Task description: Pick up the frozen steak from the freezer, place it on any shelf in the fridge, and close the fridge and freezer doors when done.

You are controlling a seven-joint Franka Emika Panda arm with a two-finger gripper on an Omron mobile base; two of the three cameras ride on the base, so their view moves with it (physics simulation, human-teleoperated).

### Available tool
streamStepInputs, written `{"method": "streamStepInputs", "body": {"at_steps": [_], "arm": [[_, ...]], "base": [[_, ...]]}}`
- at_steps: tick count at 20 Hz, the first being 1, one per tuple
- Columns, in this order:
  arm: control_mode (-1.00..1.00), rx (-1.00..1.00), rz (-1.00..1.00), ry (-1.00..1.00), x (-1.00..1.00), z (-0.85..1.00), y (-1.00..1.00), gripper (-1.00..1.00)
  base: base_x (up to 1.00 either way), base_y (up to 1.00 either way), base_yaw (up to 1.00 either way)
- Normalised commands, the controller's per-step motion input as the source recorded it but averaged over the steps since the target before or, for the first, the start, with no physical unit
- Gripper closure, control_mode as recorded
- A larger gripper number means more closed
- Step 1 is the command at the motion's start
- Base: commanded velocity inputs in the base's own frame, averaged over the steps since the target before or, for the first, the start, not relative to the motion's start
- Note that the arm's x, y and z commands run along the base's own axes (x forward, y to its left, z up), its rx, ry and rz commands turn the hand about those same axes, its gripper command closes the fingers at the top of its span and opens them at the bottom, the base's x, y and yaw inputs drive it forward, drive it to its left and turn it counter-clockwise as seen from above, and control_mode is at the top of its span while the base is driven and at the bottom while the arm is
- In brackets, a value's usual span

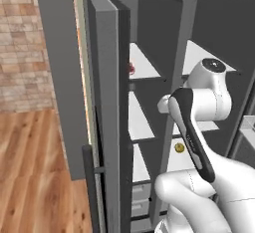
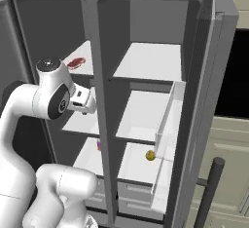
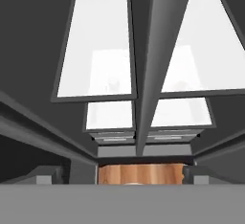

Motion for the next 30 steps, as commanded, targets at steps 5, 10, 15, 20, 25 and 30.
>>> {"method": "streamStepInputs", "body": {"at_steps": [5, 10, 15, 20, 25, 30], "arm": [[1.00, 0.00, 0.00, 0.00, 0.00, 0.00, 0.00, -1.00], [1.00, 0.00, 0.00, 0.00, 0.00, 0.00, 0.00, -1.00], [-1.00, 0.00, -0.01, -0.06, 0.00, 0.57, 0.38, -1.00], [-1.00, 0.02, 0.00, -0.06, 0.07, 0.48, 0.43, -1.00], [-1.00, 0.05, 0.00, -0.03, 0.41, 0.05, 0.46, -1.00], [-1.00, 0.01, 0.00, -0.01, 0.62, 0.01, 0.35, -1.00]], "base": [[0.48, 0.04, 0.00], [0.51, 0.04, -0.01], [0.00, 0.07, 0.00], [0.00, 0.00, 0.00], [0.00, 0.00, 0.00], [0.00, 0.00, 0.00]]}}
